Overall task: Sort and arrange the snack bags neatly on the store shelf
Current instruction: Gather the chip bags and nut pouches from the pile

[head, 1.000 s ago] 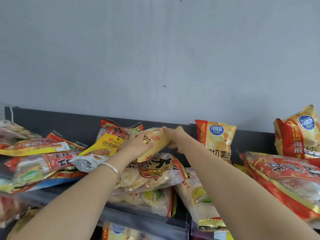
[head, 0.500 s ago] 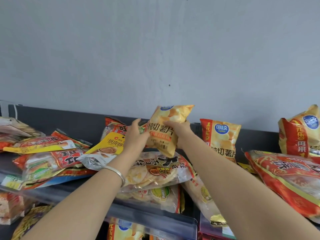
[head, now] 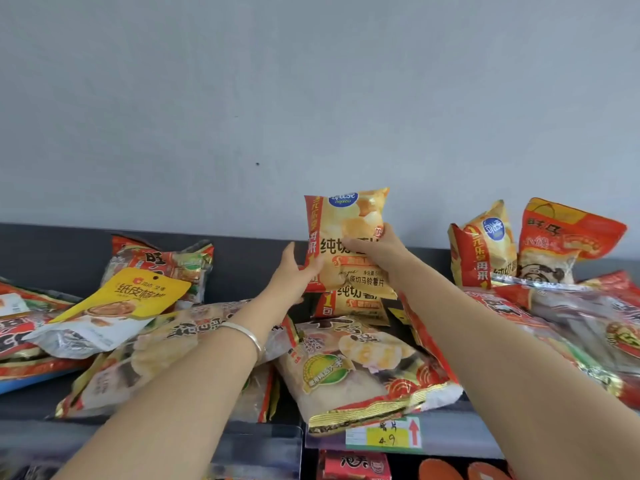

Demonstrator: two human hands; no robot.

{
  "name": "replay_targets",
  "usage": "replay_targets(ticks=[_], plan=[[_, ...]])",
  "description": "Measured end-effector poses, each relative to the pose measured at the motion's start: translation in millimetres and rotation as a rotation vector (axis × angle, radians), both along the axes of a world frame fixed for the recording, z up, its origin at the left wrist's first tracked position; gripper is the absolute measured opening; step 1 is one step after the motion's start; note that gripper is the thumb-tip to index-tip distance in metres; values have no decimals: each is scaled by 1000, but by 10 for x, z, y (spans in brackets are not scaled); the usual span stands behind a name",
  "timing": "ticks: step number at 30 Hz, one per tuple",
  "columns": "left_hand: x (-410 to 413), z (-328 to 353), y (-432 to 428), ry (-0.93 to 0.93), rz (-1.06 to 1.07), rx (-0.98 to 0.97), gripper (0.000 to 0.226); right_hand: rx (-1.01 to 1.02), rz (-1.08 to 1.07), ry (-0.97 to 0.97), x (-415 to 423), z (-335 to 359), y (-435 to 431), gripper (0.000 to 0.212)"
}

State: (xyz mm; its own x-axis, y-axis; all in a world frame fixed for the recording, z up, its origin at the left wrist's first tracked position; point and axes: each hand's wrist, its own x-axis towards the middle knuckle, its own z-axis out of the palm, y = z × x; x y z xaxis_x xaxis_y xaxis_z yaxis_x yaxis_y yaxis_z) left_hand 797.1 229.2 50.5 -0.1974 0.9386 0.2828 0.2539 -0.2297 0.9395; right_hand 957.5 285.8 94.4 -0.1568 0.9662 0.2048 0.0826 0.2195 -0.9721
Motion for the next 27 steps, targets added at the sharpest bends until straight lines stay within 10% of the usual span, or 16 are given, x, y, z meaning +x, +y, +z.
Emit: replay_targets(ticks=[9,27], plan=[[-149,-288,-83,1164,127,-344,53,104,-242,-172,185,-447,167,100],[-275,-481,249,932,146,-731,104,134,-150,-110,255,-691,290,98]])
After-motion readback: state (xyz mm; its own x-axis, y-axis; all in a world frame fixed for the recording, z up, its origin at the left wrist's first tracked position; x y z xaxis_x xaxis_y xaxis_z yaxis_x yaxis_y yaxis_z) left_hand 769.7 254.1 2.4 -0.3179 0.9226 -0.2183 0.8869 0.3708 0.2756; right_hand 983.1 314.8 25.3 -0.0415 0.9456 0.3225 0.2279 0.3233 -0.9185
